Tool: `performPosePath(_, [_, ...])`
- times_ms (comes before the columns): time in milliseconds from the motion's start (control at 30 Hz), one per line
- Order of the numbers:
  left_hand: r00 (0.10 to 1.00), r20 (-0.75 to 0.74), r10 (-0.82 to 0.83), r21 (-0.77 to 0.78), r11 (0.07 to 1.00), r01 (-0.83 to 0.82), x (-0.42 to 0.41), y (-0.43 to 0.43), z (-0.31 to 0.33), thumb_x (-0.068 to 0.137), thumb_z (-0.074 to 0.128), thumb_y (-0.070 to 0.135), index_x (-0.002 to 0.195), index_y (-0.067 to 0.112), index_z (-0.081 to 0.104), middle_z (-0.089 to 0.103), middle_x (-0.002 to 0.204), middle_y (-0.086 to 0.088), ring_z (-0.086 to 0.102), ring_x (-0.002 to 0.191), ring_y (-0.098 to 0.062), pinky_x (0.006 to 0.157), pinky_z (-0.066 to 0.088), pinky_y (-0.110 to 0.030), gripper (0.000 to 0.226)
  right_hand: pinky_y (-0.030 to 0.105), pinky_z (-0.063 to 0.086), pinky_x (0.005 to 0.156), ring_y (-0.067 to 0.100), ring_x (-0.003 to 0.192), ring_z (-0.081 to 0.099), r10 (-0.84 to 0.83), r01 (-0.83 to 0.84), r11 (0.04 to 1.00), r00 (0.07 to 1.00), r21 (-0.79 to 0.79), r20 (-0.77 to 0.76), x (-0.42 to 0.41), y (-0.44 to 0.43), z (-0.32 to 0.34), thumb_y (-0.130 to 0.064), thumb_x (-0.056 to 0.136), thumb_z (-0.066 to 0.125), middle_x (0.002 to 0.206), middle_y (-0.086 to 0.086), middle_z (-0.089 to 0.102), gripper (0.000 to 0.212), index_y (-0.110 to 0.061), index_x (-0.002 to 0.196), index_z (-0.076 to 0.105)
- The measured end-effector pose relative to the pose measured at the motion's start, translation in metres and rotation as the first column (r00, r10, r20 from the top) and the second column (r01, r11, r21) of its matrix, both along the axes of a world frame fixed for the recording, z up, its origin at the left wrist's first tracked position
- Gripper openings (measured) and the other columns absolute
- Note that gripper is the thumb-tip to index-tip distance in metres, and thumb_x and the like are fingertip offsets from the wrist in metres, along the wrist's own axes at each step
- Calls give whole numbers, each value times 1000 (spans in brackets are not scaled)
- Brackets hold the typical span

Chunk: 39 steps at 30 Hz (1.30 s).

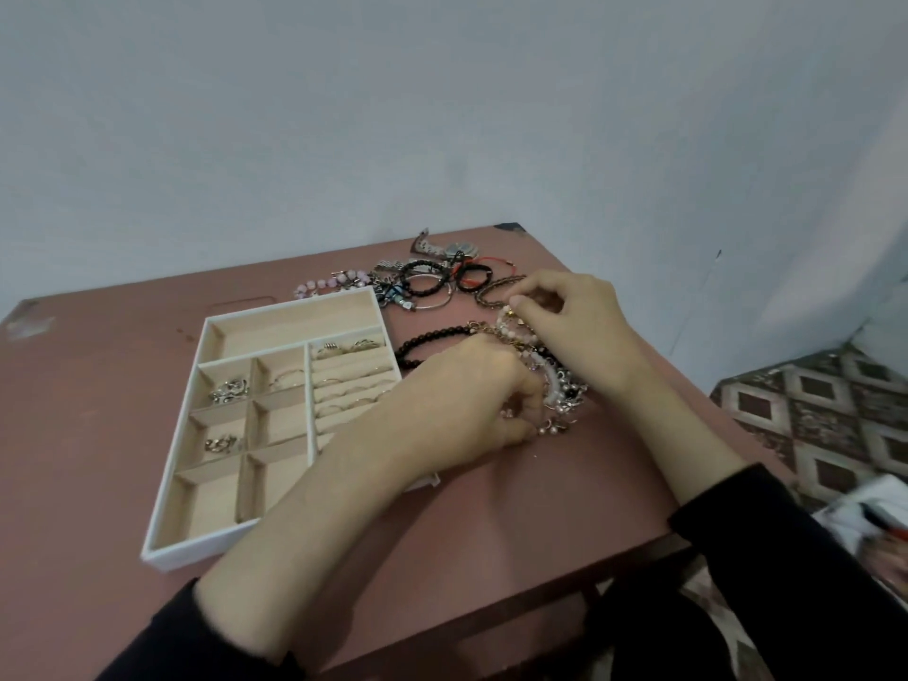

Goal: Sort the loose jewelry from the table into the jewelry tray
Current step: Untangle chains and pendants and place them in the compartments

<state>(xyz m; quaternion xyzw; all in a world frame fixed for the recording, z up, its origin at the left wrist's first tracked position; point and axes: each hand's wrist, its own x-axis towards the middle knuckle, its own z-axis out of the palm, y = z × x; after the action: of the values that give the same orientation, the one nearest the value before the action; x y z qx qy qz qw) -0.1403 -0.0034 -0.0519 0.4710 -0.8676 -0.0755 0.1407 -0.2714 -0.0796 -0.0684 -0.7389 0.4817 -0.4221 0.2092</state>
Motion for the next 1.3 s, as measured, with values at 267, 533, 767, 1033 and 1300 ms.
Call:
performPosePath(267, [983,-151,101,61,994,-93,8,2,3,83,61,23,81,20,65,64,80,8,52,71,1,68,42,-15,5,20,39,62,5,59,49,7,-17,997,991,71,132,-8,-1,2,-16,83,62,61,-6,58,12,-21,81,73])
performPosePath(533, [803,-546,241,135,971,-199,13,0,22,85,64,25,82,22,66,64,61,10,52,53,3,57,41,-13,5,21,44,64,8,63,53,168,-140,971,976,196,-136,-31,4,19,-6,79,62,68,-4,62,25,-29,72,70])
performPosePath(767, [721,-633,282,155,958,-240,8,-1,32,85,65,24,81,21,67,66,65,7,61,61,1,68,49,-18,5,15,37,54,-1,52,45,374,-198,901,805,386,-460,-52,13,40,-6,75,62,59,-10,54,23,-26,80,71])
performPosePath(1033, [729,-628,271,154,962,-224,0,-2,28,85,64,19,82,17,66,59,58,10,48,41,8,48,30,-1,4,27,42,60,9,60,49,375,-195,913,748,359,-547,-50,11,33,-14,76,69,74,8,63,11,-22,83,71])
performPosePath(1300, [720,-636,280,162,960,-230,4,-2,28,85,64,20,81,18,66,60,50,17,51,44,9,49,32,-1,5,20,44,58,3,56,52,344,-193,930,760,314,-551,-45,10,32,-16,73,65,68,-1,67,5,-13,75,69])
